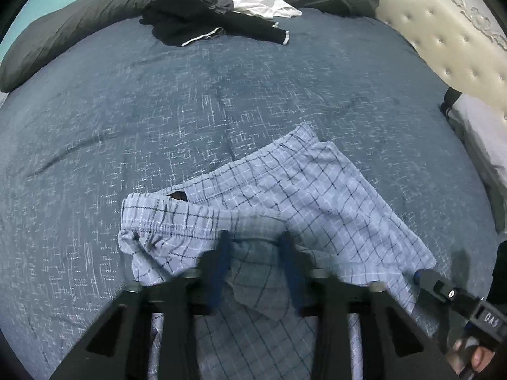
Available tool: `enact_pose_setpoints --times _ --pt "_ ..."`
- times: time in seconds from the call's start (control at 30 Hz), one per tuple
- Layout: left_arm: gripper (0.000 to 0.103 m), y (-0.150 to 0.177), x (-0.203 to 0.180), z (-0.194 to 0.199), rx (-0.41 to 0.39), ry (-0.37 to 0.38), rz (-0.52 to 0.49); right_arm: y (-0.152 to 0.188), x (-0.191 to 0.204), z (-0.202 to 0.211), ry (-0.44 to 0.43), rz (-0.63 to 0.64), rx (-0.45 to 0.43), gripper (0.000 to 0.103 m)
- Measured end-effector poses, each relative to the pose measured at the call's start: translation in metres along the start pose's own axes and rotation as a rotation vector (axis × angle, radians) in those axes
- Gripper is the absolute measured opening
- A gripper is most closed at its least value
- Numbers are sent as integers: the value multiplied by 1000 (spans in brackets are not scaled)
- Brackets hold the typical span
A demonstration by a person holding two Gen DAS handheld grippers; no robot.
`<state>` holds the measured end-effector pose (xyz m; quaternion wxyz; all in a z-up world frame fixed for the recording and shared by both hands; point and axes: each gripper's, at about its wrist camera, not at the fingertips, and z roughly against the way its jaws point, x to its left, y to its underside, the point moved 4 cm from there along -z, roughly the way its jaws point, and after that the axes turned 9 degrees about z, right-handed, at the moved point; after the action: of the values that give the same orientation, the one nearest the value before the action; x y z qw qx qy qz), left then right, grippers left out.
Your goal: Fold clothes
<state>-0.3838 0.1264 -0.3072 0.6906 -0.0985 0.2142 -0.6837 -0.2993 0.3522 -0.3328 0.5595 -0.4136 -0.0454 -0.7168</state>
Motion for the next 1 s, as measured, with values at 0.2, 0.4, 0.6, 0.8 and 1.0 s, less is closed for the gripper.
enact_pose_setpoints --times 0.2,0.4,0.6,0.8,1.0 --pt "9 -7 6 12 -28 20 15 -6 -6 7 -12 -19 -30 44" --pt "9 -15 6 21 -42 37 15 -2 15 3 -19 86 0 44" --pt "9 -19 10 27 -47 44 17 4 26 -6 23 164 38 43" --pt "9 -19 11 27 -48 54 24 7 20 -12 70 182 55 42" --pt "9 -21 13 28 -51 58 31 11 26 -23 114 243 72 16"
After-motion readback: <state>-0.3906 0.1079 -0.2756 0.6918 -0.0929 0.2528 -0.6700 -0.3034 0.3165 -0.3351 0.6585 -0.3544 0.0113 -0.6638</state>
